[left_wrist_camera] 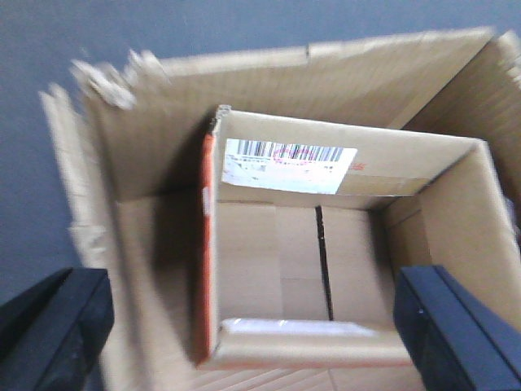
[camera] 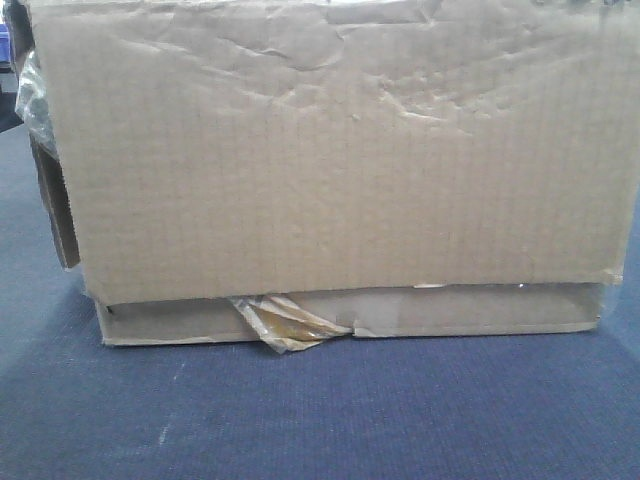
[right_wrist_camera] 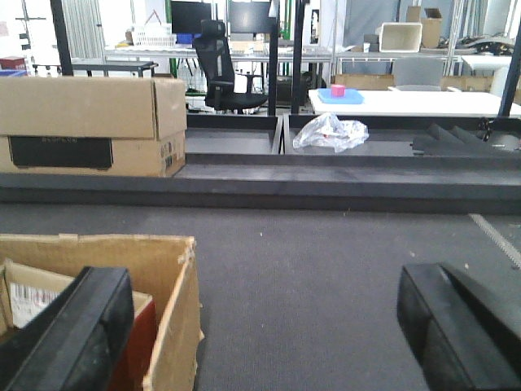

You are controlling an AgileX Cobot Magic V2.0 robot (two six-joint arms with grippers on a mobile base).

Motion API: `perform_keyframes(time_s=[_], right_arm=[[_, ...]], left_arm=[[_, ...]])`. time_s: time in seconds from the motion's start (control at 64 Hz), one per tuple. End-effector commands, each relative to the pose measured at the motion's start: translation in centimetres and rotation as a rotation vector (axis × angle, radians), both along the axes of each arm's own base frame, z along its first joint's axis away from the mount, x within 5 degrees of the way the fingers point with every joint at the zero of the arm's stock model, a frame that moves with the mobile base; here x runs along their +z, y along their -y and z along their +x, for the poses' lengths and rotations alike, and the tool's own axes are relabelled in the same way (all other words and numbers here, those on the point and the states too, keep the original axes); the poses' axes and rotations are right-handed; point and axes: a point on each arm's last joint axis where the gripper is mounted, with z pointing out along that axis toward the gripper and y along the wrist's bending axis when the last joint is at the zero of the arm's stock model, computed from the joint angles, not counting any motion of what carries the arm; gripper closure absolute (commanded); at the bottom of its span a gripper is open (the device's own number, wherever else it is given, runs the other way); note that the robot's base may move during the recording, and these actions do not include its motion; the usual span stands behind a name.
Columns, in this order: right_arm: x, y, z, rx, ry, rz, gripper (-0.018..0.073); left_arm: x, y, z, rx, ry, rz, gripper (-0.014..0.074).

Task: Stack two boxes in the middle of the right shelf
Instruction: 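Close both grippers on the side walls of the stacked boxes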

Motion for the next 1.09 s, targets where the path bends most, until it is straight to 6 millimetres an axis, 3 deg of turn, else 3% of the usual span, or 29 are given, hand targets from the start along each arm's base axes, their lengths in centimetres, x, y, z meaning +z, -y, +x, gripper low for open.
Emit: perform_keyframes(time_s=[0.0,0.203,0.39,0.687,0.874,1.078], right_arm=[[1.2,-0.1,0.3,0.004,-0.019,-0.012,0.0],[3.7,-0.9,3.0,0.055,-0.145,-0.09,0.0],[3.4,-3.3,7.0,0.176,-0.355,-0.158,0.0],[-0.4,-5.7,12.9,0.239,-0.606,-0.216,0.0],[-3.4,-6.5,15.7,0.249,-0.731,-0.227,0.0],[-6.3,-7.1,18.1,0.255,-0.832,-0.237,0.0]], left_arm=[[2.7,-1.6,-2.5,0.013,0.064,0.035,-0.0004],[4.8,-5.6,-4.7,0.101,0.097,0.149,-0.0004],[3.3,-6.5,-4.2,0.114,0.032,0.134,-0.0004],[-2.8,-4.8,-2.7,0.043,-0.188,0.085,-0.0004],[-6.6,-3.8,-1.2,0.028,-0.293,0.117,-0.0004],[-9.3,-2.5,0.4,0.006,-0.357,0.145,-0.0004]])
